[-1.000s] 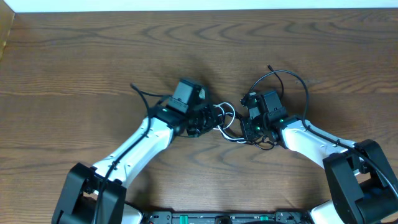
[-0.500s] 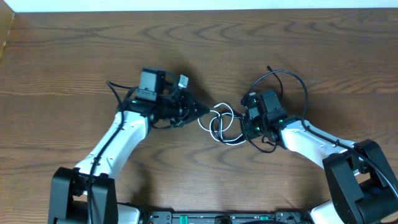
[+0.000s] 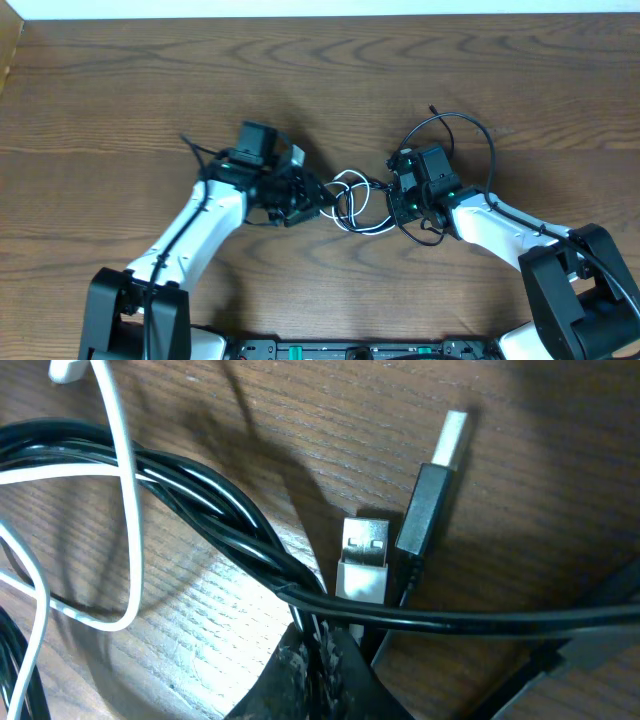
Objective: Untangle cables
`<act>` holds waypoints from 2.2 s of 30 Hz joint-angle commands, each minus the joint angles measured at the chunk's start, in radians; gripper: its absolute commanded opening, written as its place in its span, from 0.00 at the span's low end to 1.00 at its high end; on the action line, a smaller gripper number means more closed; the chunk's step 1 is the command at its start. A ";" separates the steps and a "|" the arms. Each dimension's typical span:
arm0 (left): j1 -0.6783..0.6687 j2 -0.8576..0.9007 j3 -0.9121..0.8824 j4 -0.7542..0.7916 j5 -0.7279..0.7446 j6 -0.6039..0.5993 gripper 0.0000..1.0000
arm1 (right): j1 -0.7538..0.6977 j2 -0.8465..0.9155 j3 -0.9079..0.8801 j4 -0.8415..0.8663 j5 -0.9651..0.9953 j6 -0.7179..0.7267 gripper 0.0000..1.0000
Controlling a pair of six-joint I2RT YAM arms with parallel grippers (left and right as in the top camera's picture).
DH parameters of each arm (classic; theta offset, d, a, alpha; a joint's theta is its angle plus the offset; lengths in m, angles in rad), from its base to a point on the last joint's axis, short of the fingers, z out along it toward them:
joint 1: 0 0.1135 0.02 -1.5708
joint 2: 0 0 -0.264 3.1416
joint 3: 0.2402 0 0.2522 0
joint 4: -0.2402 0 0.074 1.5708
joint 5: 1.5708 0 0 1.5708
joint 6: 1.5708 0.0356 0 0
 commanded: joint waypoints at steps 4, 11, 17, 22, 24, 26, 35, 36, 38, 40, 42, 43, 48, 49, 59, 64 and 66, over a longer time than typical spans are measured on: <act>-0.113 0.003 -0.020 -0.005 -0.241 -0.032 0.50 | -0.009 0.111 -0.084 -0.060 0.218 0.000 0.06; -0.177 0.073 -0.023 0.047 -0.286 -0.079 0.50 | -0.009 0.111 -0.084 -0.060 0.209 0.000 0.07; -0.185 0.158 -0.023 0.083 -0.318 -0.100 0.50 | -0.009 0.111 -0.084 -0.060 0.204 0.000 0.07; -0.185 0.199 -0.023 0.152 -0.295 -0.100 0.50 | -0.009 0.111 -0.084 -0.056 0.192 0.000 0.07; -0.185 0.199 -0.023 0.184 -0.266 -0.100 0.50 | -0.009 0.111 -0.084 -0.056 0.192 0.000 0.07; -0.185 0.199 -0.023 0.208 -0.241 -0.101 0.50 | -0.009 0.111 -0.084 -0.056 0.192 0.000 0.07; -0.194 0.199 -0.060 0.205 -0.257 -0.113 0.50 | -0.009 0.111 -0.083 -0.056 0.192 0.000 0.07; -0.196 0.199 -0.066 0.207 -0.262 -0.116 0.50 | -0.009 0.111 -0.083 -0.056 0.192 0.000 0.07; -0.196 0.199 -0.088 0.230 -0.270 -0.123 0.50 | -0.009 0.111 -0.083 -0.056 0.192 0.000 0.07; -0.196 0.199 -0.110 0.271 -0.270 -0.124 0.49 | -0.009 0.111 -0.083 -0.056 0.192 0.000 0.07; -0.196 0.199 -0.123 0.312 -0.269 -0.124 0.48 | -0.009 0.111 -0.083 -0.056 0.192 0.000 0.07; -0.196 0.199 -0.123 0.319 -0.269 -0.123 0.41 | -0.009 0.111 -0.083 -0.056 0.192 0.000 0.07; -0.195 0.199 -0.123 0.333 -0.214 -0.122 0.13 | -0.009 0.111 -0.083 -0.057 0.192 0.000 0.07; -0.194 0.198 -0.123 0.333 -0.195 -0.120 0.10 | -0.009 0.111 -0.083 -0.057 0.192 0.000 0.07; -0.182 0.075 -0.122 0.415 0.024 -0.024 0.07 | -0.010 0.041 0.006 -0.177 0.190 0.012 0.55; -0.182 -0.037 -0.122 0.415 0.038 -0.013 0.07 | -0.010 0.016 0.006 -0.174 0.192 0.011 0.59; -0.182 -0.074 -0.122 0.414 0.039 -0.013 0.07 | -0.010 0.017 0.006 -0.175 0.204 0.011 0.61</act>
